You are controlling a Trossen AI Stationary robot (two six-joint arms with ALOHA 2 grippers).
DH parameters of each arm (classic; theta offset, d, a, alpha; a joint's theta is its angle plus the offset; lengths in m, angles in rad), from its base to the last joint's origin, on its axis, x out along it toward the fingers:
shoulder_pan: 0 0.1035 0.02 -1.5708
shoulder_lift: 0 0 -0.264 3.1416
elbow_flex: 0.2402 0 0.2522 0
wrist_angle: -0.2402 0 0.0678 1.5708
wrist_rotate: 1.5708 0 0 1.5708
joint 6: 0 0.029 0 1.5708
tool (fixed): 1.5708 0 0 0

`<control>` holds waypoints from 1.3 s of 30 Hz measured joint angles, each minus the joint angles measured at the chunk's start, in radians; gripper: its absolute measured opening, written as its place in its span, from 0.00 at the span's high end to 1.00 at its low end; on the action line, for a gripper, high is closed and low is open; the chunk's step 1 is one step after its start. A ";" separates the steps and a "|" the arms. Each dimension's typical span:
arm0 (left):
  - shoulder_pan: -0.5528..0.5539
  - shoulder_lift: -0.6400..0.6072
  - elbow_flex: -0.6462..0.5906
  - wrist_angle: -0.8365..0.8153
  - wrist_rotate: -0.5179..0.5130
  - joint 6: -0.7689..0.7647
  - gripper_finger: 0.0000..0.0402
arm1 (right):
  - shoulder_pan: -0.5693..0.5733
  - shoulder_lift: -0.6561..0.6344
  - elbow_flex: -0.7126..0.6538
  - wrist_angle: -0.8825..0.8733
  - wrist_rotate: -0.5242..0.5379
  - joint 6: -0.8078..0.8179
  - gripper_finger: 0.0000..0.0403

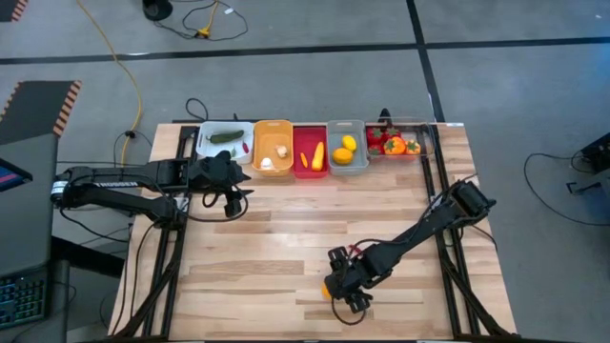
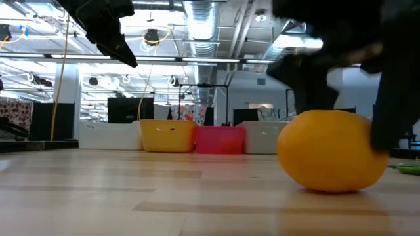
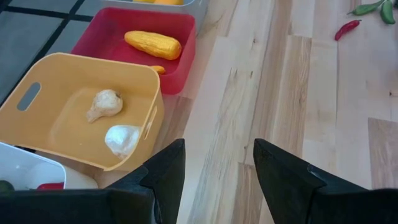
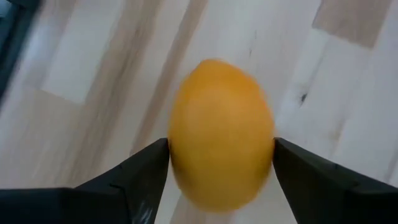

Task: Sort produce into baskets
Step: Put the yellow lemon into the gray bin

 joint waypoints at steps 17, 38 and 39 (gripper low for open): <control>0.000 0.000 0.000 0.009 0.000 0.000 0.56 | -0.058 0.052 0.150 -0.105 -0.041 0.007 0.28; -0.031 0.000 0.000 0.159 0.089 0.079 0.56 | -0.526 0.047 0.389 -0.591 0.413 -0.257 0.28; -0.036 0.000 0.000 0.159 0.090 0.079 0.56 | -0.557 0.047 0.389 -0.596 0.413 -0.257 0.28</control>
